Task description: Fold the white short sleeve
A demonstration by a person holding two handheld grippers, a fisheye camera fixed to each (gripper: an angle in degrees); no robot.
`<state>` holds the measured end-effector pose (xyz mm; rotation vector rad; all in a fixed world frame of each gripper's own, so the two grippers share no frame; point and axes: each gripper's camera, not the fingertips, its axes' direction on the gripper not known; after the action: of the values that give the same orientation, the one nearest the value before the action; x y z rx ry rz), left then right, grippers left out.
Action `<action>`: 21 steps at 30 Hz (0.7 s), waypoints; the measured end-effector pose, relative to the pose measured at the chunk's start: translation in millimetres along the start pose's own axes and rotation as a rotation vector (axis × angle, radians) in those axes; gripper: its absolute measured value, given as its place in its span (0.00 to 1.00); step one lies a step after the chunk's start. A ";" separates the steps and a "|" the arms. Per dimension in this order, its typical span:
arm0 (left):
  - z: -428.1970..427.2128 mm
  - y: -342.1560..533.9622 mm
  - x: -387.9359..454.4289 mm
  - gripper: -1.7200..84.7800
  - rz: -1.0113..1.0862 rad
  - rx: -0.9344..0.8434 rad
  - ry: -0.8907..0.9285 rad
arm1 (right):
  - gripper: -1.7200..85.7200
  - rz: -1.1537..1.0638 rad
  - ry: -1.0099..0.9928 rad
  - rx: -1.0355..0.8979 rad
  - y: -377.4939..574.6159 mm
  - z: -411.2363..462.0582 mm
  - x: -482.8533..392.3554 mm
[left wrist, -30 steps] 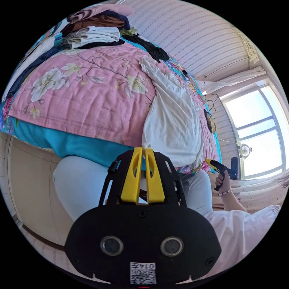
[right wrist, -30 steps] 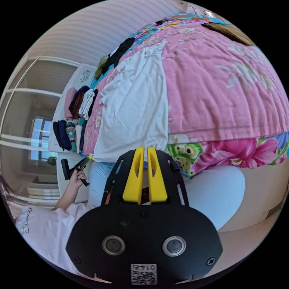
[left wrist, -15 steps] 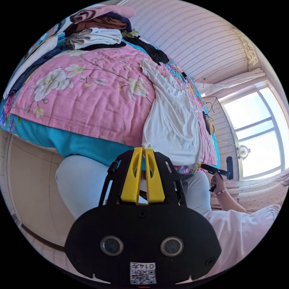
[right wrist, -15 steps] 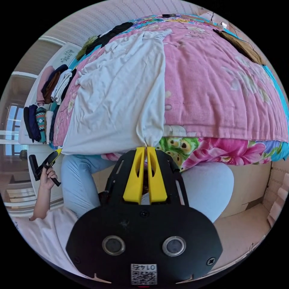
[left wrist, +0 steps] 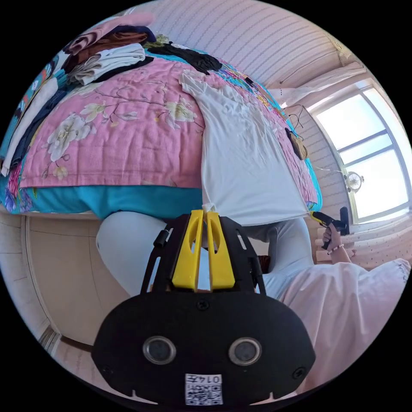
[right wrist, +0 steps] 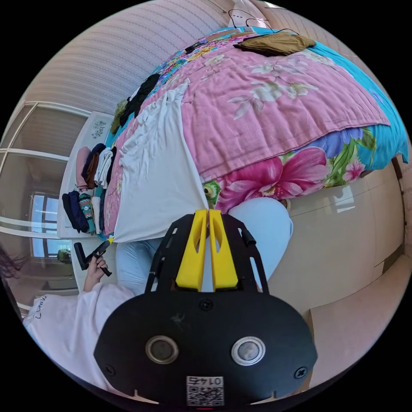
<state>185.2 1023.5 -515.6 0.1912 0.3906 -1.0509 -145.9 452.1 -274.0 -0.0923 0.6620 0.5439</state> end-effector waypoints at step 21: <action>75.6 -8.6 18.0 0.01 0.045 -0.118 -0.084 | 0.03 -0.024 0.042 -0.180 -32.0 25.9 17.8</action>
<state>202.3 979.4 -453.4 0.0498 0.3694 -0.9848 -103.4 439.1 -267.2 -0.2808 0.6514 0.5788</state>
